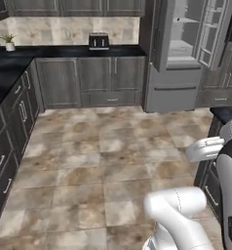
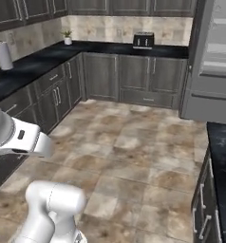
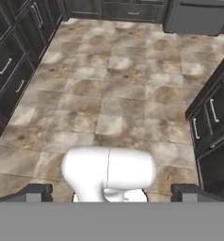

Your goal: Retrieve the sausage and cheese from the fridge and place them on the cutting board on the counter.

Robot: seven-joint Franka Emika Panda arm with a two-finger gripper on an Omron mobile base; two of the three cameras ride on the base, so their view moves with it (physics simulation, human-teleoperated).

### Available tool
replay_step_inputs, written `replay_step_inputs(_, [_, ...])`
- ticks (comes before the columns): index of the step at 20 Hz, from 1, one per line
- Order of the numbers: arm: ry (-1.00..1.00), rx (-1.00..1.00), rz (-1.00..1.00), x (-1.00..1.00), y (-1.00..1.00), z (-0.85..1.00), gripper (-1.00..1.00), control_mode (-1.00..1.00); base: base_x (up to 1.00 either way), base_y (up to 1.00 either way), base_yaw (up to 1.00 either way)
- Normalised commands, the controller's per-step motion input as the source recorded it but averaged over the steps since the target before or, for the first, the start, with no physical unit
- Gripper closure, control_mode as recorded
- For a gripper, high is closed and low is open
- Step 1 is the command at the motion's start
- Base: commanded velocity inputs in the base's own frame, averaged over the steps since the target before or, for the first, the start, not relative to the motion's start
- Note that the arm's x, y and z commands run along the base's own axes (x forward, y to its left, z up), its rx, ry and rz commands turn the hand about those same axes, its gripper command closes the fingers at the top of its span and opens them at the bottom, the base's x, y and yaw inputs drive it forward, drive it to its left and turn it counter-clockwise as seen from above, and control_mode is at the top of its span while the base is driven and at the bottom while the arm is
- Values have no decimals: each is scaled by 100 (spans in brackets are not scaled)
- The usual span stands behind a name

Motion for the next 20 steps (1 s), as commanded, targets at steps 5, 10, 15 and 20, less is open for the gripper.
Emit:
replay_step_inputs(5, [0,0,0,0,0,0,-100,100,100,-31,-33])
replay_step_inputs(10, [0,0,0,0,0,0,-100,100,100,-15,-48])
replay_step_inputs(15, [0,0,0,0,0,0,-100,100,100,-5,-41])
replay_step_inputs(20, [0,0,0,0,0,0,-100,100,100,0,-36])
